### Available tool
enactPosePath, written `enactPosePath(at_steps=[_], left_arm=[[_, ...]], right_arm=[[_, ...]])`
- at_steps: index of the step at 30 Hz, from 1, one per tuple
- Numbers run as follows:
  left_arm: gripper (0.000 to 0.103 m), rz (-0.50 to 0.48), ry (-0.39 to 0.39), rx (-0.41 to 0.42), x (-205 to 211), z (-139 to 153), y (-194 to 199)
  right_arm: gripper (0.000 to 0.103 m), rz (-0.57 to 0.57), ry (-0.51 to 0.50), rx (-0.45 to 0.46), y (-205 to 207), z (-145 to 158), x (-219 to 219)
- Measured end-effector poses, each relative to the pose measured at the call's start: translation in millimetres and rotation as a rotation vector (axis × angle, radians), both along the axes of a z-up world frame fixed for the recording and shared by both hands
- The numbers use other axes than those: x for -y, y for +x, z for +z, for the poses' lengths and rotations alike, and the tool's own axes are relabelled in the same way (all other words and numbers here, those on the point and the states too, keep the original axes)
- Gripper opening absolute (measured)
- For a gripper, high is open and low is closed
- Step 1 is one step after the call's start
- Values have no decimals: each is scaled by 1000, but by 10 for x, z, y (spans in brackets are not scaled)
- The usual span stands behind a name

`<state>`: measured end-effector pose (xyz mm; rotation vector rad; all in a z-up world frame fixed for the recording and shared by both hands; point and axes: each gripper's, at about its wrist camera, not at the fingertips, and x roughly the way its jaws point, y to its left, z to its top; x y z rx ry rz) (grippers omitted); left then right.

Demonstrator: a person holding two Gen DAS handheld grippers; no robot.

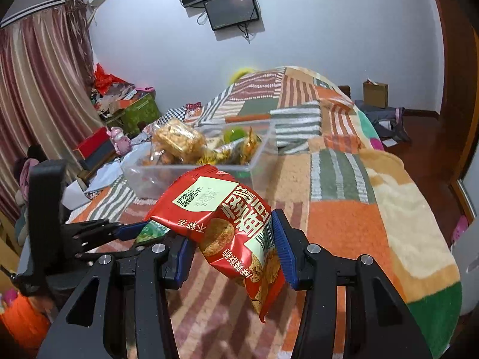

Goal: Organize snacks
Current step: 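Grasp green pea bag with left tool while right tool lifts red snack bag, then drop green pea bag into box with left tool while right tool drops red bag in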

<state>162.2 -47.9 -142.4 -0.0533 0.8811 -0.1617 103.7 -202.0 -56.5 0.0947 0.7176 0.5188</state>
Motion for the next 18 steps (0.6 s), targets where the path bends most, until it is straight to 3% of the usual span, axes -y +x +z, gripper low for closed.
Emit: enactPosePath(at_steps=[8, 18], left_arm=[[41, 73, -29, 101, -409, 436, 36], [41, 163, -19, 165, -973, 712, 501]], right_arm=[[45, 18, -2, 47, 192, 179, -248], [45, 28, -43, 85, 661, 324, -664]])
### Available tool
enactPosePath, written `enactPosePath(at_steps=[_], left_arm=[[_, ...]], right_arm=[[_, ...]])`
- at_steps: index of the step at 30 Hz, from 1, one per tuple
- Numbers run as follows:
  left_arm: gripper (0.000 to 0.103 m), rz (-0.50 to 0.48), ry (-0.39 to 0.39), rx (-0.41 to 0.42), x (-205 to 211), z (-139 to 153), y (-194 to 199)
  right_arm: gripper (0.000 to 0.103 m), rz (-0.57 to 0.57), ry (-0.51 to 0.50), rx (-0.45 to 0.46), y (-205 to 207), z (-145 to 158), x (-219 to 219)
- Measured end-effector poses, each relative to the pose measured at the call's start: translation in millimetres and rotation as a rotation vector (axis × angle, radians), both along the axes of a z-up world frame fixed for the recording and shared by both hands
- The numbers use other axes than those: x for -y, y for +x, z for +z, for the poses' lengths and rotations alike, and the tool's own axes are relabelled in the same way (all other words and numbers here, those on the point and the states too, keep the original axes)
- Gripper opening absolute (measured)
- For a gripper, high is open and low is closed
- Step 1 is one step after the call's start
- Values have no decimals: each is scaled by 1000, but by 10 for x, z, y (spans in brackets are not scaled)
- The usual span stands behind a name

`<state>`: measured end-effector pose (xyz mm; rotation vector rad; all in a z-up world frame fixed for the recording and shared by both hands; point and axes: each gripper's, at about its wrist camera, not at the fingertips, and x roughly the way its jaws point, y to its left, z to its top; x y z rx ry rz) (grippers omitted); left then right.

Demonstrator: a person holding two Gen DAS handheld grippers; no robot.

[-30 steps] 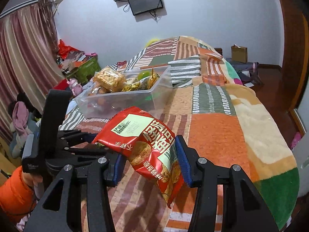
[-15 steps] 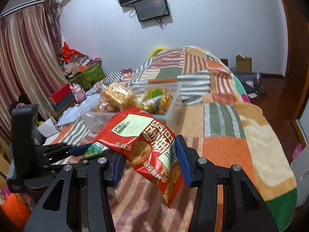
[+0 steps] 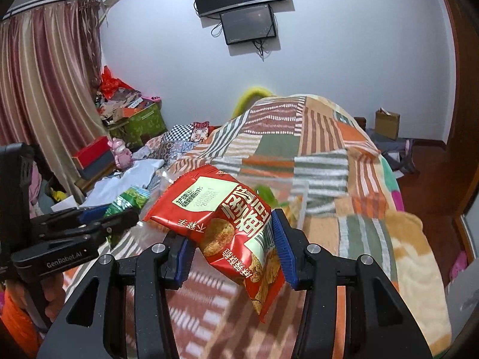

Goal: Organize snacks
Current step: 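Drop green pea bag into box with left tool while right tool drops red bag in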

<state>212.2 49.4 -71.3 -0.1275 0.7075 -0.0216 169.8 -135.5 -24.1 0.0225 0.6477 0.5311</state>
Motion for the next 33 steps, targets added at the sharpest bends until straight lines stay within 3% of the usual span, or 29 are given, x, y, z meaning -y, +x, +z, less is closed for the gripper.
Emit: enactPosePath(at_steps=[6, 15, 22, 27, 33], left_arm=[[41, 63, 22, 10, -233, -11, 309], [41, 102, -10, -68, -446, -394, 603], [41, 87, 14, -60, -410, -456, 596], [56, 49, -14, -79, -373, -455, 521], [57, 36, 13, -77, -298, -415, 426]], right_arm=[[45, -3, -28, -30, 381, -75, -207], [45, -6, -107, -104, 730, -407, -426], [48, 19, -158, -97, 701, -438, -505], [53, 27, -164, -111, 664, -407, -449], [53, 34, -167, -100, 558, -318, -392]])
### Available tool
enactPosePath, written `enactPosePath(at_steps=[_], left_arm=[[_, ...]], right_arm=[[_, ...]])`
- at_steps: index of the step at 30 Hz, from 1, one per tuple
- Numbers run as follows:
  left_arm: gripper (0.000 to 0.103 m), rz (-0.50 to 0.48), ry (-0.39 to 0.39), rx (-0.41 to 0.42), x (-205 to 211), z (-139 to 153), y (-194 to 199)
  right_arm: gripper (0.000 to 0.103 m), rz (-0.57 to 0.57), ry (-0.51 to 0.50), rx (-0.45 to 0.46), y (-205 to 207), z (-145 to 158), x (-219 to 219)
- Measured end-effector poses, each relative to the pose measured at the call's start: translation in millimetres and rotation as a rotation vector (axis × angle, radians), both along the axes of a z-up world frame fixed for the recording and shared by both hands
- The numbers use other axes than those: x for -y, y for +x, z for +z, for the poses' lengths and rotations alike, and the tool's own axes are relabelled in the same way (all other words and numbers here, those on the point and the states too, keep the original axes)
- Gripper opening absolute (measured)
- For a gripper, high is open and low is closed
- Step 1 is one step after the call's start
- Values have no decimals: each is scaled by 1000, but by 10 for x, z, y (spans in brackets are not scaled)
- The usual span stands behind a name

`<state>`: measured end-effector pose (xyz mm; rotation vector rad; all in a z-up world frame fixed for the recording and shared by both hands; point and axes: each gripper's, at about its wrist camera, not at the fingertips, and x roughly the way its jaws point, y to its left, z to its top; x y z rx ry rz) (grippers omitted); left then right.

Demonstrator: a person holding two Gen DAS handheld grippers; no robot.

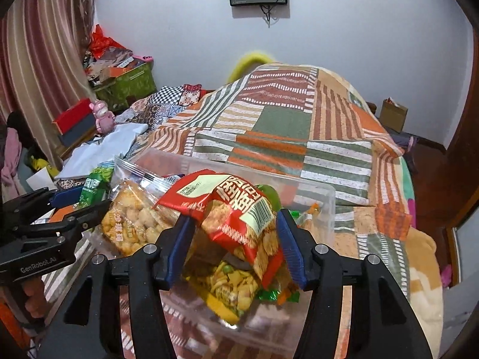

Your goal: Organize snacks

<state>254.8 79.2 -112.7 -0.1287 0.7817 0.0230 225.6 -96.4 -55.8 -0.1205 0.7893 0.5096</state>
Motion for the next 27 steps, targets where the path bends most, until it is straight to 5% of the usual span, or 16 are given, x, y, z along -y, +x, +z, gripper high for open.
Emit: enactPosePath(at_steps=[11, 18, 22, 27], left_arm=[[57, -9, 5, 68, 51, 378, -366], [57, -23, 10, 181, 188, 805, -809], [67, -28, 18, 268, 305, 1051, -1148], [79, -37, 4, 353, 413, 1295, -1548]], right_arm=[[55, -4, 70, 67, -379, 376, 198], [56, 6, 147, 161, -842, 770, 347], [58, 14, 191, 212, -1110, 968, 432], [73, 7, 227, 281, -1435, 1129, 504]])
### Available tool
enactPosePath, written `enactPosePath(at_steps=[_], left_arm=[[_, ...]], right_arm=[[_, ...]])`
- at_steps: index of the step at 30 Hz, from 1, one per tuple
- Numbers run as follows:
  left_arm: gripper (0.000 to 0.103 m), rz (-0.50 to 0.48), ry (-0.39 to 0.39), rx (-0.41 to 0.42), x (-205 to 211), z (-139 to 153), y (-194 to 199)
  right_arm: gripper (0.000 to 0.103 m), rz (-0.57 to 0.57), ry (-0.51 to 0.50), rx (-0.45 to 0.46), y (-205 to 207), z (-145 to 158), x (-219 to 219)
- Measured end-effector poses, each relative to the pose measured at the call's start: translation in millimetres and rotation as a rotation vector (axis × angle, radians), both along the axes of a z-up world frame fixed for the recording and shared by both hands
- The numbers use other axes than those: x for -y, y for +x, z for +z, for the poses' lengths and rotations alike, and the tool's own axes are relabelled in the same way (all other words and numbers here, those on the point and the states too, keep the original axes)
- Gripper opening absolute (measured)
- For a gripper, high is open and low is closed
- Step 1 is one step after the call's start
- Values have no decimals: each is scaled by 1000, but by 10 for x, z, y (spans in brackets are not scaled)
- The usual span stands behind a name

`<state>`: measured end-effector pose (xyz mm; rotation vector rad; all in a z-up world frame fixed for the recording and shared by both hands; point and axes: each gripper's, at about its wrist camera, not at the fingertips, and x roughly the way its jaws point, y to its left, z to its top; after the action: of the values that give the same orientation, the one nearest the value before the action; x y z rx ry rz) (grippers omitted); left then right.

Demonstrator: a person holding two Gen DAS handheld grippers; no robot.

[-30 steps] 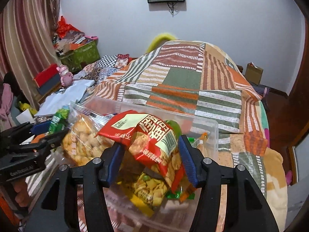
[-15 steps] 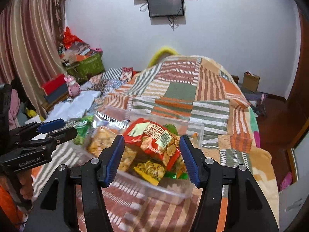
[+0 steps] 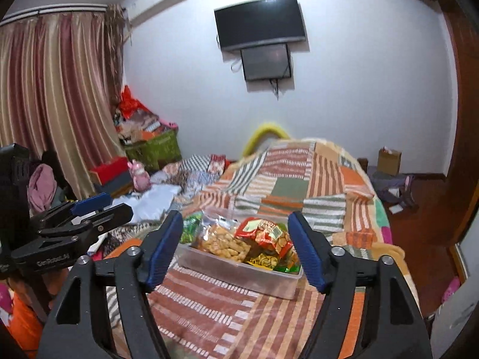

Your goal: Organize snacks

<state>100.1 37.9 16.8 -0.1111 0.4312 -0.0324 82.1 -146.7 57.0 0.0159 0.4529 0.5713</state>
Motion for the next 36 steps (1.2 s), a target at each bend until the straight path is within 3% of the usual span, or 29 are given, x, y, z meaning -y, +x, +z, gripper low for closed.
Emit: enactPosePath(at_steps=[5, 11, 36], left_arm=[[98, 28, 8, 68, 70, 125, -296], [101, 17, 15, 96, 130, 151, -472], [102, -8, 5, 93, 171, 32, -575]], right_arm=[[88, -18, 19, 45, -185, 56, 45], [102, -43, 26, 74, -322, 32, 87], [103, -47, 48, 74, -517, -48, 173]])
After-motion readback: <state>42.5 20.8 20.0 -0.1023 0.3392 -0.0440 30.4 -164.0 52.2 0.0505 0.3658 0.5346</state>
